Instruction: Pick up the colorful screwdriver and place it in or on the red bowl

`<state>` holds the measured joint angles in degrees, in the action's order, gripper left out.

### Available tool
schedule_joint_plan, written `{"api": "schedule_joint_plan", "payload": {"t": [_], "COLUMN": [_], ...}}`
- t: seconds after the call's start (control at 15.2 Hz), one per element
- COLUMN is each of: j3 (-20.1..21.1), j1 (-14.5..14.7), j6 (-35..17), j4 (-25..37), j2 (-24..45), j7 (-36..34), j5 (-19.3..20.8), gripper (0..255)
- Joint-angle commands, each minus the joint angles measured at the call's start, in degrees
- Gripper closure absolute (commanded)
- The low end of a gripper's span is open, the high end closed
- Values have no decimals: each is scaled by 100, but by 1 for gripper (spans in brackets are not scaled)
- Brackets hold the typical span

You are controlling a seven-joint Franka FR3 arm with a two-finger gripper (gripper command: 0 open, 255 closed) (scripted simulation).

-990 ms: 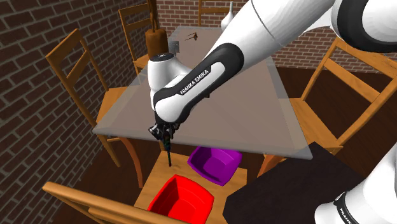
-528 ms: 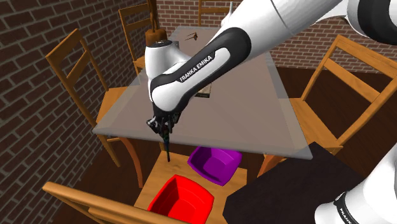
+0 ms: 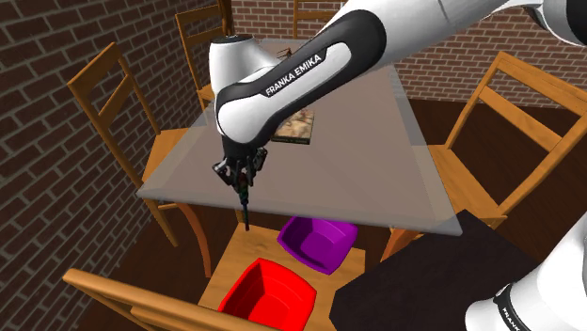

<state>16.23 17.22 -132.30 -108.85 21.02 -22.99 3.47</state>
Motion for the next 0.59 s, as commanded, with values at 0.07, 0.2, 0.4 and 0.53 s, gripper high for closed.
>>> {"api": "schedule_joint_plan", "payload": {"t": [0.07,0.2,0.4,0.53], "j3": [21,34,84,169], "j1": [-20,-30,-12,41], "j6": [196,326,427,445], "j4": [67,119,-7,-323], "j2": [-132,-211,-449,-801], "j7": [25,37,-8,-118], "j5": [-46,-73,-136,-228], "gripper": [255,255,255,255]}}
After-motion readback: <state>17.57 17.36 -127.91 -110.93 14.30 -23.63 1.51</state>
